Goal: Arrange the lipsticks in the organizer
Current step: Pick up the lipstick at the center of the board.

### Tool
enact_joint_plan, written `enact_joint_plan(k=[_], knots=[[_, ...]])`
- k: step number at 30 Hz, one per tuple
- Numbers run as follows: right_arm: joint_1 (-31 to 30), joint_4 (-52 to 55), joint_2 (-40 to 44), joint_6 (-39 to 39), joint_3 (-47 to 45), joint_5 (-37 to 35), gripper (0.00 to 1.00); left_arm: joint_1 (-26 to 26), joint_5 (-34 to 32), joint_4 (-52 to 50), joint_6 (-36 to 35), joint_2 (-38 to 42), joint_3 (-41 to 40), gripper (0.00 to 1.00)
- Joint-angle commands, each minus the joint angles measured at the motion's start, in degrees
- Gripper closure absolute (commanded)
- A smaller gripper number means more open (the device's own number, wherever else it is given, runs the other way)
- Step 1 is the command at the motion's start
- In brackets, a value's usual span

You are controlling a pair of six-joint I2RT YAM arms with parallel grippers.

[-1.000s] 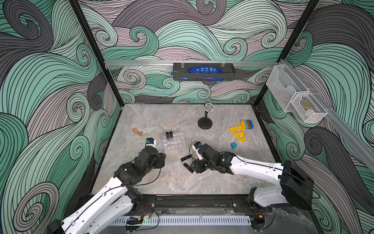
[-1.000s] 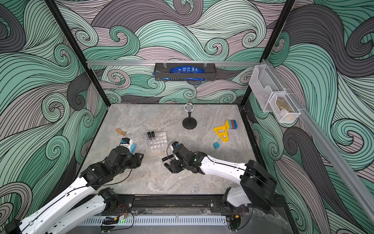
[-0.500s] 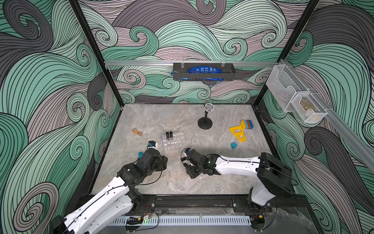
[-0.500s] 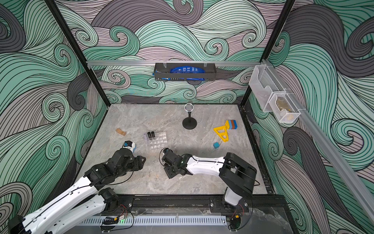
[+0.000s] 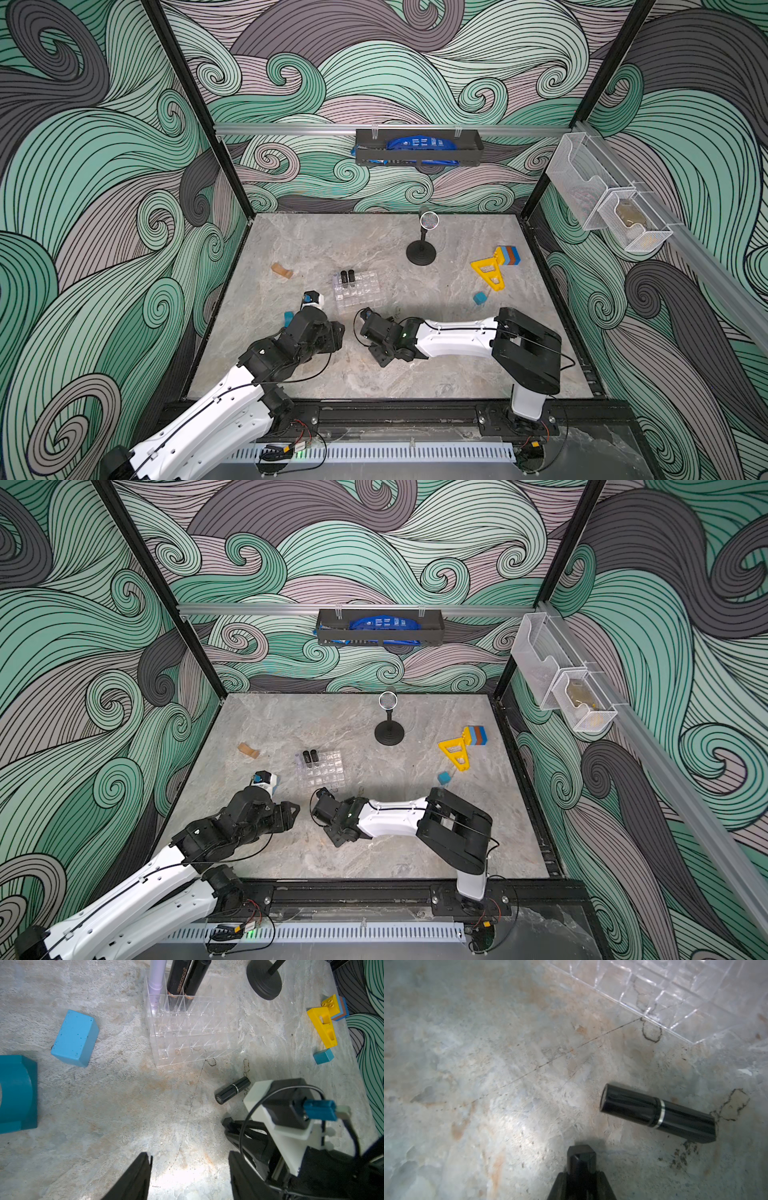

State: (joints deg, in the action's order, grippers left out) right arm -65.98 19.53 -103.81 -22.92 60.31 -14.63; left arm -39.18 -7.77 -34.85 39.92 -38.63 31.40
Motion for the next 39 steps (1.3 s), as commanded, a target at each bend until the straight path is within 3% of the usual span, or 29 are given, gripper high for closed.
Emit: enact_joint_plan(k=[1, 5, 8, 11, 14, 21, 32, 39], knots=[[0.44, -1.41, 9.49, -1.99, -1.08, 0.63, 0.82, -0.42, 2.7, -1.97, 0.71, 1.87, -0.55, 0.38], [8.6, -11.43, 22.36, -8.95, -9.39, 11.87, 0.82, -4.19, 5.46, 2.5, 1.19, 3.69, -1.48, 0.37], [12.14, -28.41, 31.02, -13.67, -18.76, 18.13, 0.84, -9.96, 6.83, 13.7, 2.77, 3.8, -4.79, 0.33], [12.15, -45.41, 38.8, -18.79, -28.75, 17.49, 0.89, -13.35, 11.12, 26.92, 4.24, 2.73, -8.75, 0.31], [12.01, -50.98, 42.85, -20.66, -33.35, 14.6, 0.9, -14.08, 17.2, 36.56, 4.58, 1.17, -10.91, 0.31], [10.28, -54.54, 43.62, -24.1, -34.65, 16.24, 0.9, -14.32, 26.77, 53.98, 6.6, -4.1, -13.12, 0.36], [6.23, -64.99, 40.63, -28.58, -37.87, 16.83, 0.9, -14.43, 27.63, 56.02, 4.97, -4.83, -11.97, 0.48], [5.93, -68.21, 40.1, -29.78, -38.89, 17.29, 0.9, -14.43, 26.77, 56.65, 4.81, -5.0, -12.0, 0.63]])
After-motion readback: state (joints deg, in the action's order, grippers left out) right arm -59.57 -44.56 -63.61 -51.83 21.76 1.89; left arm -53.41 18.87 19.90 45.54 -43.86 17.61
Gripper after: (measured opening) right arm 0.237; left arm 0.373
